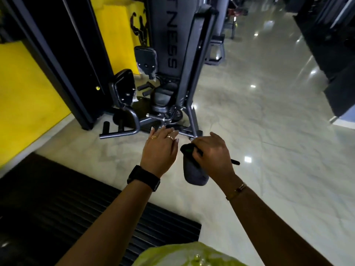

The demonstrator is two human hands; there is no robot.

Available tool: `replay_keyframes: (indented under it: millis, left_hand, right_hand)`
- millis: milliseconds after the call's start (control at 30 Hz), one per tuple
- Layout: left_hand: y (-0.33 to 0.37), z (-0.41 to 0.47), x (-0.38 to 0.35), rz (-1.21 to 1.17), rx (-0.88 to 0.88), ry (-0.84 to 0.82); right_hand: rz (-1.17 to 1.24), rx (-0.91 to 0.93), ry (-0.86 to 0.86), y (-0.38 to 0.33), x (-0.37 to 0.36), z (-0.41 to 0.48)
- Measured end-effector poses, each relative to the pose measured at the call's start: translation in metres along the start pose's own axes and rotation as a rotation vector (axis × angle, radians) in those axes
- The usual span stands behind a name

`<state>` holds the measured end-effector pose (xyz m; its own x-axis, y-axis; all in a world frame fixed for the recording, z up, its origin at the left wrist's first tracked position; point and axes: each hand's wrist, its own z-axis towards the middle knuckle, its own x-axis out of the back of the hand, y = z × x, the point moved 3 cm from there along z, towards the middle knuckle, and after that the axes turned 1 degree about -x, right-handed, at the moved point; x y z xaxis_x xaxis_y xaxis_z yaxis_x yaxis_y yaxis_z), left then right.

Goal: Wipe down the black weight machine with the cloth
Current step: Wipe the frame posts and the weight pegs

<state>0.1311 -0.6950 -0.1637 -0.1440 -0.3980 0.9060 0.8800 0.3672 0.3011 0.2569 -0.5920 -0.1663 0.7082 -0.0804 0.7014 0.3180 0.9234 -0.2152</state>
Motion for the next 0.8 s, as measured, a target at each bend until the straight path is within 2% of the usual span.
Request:
replay_keyframes:
  millis: [400,800]
  left_hand:
    - [-0.091,0.022,0.022,0.098,0.270,0.108]
    - [-0.252,0.025,0.068,0.108,0.551,0.216]
  right_hand:
    - [0.271,0.182,0.002,-0.022,-0.080,0.087]
    - [0.426,0.417,-0.163,-0.145,-0.210,0.181]
